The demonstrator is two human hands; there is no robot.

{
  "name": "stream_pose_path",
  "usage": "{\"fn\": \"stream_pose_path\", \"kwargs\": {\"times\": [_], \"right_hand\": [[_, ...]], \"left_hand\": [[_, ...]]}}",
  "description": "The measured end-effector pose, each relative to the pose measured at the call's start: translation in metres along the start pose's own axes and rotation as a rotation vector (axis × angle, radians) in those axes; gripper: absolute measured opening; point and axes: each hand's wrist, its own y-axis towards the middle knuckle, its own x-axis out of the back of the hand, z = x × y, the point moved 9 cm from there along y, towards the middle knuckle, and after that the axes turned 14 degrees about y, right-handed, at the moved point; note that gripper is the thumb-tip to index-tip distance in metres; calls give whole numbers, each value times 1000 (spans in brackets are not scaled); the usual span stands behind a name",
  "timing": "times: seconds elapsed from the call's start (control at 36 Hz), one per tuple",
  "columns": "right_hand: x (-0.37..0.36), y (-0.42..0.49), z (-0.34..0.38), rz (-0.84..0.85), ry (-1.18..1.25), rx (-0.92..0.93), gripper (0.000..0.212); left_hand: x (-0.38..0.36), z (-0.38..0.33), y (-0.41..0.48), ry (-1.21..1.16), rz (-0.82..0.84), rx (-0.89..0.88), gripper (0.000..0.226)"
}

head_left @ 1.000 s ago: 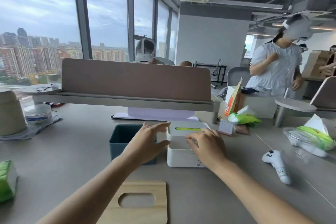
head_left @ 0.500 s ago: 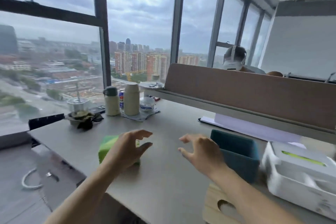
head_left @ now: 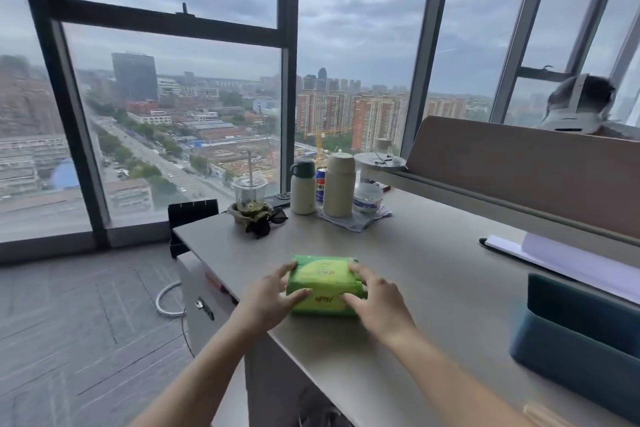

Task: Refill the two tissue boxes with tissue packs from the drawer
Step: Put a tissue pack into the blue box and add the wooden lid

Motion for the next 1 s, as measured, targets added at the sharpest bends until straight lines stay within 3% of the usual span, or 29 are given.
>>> {"fn": "stream_pose_path", "kwargs": {"times": [0.14, 0.47, 0.78, 1.0], "right_hand": [[12, -7, -3, -80, 60, 15, 55], [129, -45, 9, -318, 54, 169, 52], [271, -115, -38, -580, -93, 131, 47], [327, -156, -74, -677, -194, 59, 50]], "left_hand": [[9, -29, -11, 28, -113, -39, 66], [12, -141, -25, -25, -348, -231, 59], [-62, -288, -13, -68, -252, -509, 53], [-118, -355, -14, -52, -154, -657, 51]]}}
